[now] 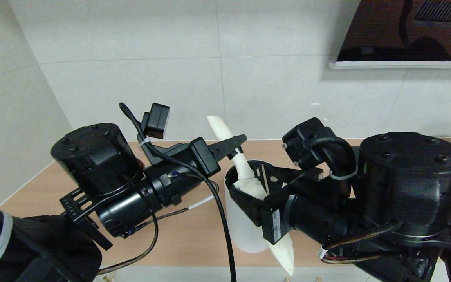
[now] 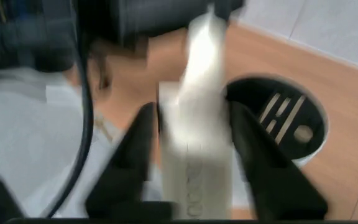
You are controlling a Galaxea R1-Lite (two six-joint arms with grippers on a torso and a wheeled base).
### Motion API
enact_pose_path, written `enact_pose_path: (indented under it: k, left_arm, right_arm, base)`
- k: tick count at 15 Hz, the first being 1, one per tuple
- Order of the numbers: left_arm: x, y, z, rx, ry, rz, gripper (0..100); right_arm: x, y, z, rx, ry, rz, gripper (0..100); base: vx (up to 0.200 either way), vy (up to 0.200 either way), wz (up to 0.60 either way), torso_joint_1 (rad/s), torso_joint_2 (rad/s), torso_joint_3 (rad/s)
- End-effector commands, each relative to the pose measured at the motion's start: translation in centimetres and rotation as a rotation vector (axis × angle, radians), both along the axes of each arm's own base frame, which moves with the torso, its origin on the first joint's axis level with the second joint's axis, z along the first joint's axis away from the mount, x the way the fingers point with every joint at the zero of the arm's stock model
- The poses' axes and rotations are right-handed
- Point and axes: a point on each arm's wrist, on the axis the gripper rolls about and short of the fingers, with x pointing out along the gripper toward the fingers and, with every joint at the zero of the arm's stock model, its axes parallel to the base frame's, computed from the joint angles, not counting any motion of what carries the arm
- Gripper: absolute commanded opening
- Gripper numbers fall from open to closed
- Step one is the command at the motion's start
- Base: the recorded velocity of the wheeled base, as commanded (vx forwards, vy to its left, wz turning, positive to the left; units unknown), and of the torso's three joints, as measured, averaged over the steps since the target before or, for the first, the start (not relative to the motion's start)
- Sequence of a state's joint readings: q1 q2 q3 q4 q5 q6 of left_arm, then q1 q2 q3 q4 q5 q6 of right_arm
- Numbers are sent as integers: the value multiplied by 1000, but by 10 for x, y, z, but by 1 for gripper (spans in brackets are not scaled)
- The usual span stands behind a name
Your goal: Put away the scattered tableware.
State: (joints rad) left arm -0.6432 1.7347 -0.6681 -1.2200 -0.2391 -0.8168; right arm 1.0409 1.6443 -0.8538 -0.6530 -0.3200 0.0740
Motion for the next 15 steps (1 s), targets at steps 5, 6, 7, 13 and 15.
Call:
enact_pose_path:
  k: [5,6,7,13,15]
  left_arm:
    - [2,5,8,20,-60,54,0]
    - [2,7,14,21,-77,78,0]
    - [0,9,22,25,-79,95,0]
    - [3,13,77,105,-147,371,0]
    - [3,7,89,163,-171,397,0]
  right_arm:
    - [5,-17,12,27,-22,-42,100]
    - [8,-28,21,49,-38,-70,100]
    - [14,-41,29,68,-53,-107,100]
    - [66,-101,49,85,-67,-305,100]
    - [71,-102,47,78,-61,-317,100]
  base:
    - [0,0,0,0,0,0]
    - [0,0,0,0,0,0]
    - [0,0,0,0,0,0]
    - [0,0,0,0,0,0]
    - [0,0,0,0,0,0]
